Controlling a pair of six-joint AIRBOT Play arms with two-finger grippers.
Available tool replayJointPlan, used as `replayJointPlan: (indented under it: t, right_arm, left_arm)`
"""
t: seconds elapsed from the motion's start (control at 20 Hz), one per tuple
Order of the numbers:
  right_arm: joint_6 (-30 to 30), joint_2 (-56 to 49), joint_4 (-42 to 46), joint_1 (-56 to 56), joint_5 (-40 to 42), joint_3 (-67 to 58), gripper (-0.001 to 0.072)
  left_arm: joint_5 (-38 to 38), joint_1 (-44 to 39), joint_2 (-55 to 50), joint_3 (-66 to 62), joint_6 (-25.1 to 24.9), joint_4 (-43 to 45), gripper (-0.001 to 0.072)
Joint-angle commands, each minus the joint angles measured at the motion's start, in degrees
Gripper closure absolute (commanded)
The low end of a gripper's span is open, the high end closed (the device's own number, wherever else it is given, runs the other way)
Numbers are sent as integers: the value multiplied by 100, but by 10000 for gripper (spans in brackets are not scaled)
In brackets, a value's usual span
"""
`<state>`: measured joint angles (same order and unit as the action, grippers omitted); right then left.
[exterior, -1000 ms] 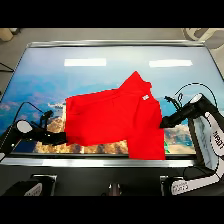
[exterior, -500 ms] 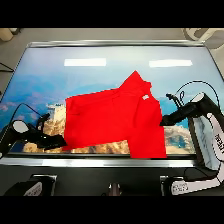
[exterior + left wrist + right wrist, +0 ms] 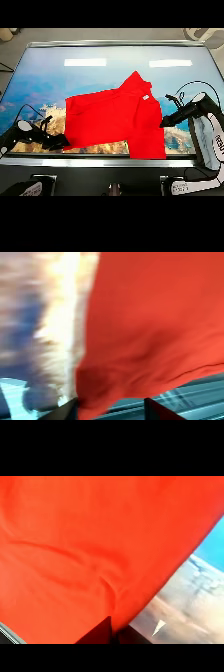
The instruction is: Fold the shirts.
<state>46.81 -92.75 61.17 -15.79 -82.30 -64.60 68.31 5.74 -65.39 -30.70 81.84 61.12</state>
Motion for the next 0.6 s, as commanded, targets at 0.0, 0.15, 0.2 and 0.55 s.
replayJointPlan:
  t: [0.0, 0.15, 0.2, 0.55]
  right_arm:
    - [-20, 50, -4, -2, -168, 2, 691]
    - [-20, 308, -7, -11, -155, 2, 691]
    - [-20, 444, -2, -11, -166, 2, 691]
    - [-122, 2173, -70, -11, -72, -612, 691]
  left_arm:
    - [-269, -212, -212, 7, -153, -269, 320]
    - [-621, -374, -247, 7, -129, -271, 577]
    - [-680, -372, -247, 0, -133, -271, 681]
    - [-164, -247, 901, -1596, -538, -264, 685]
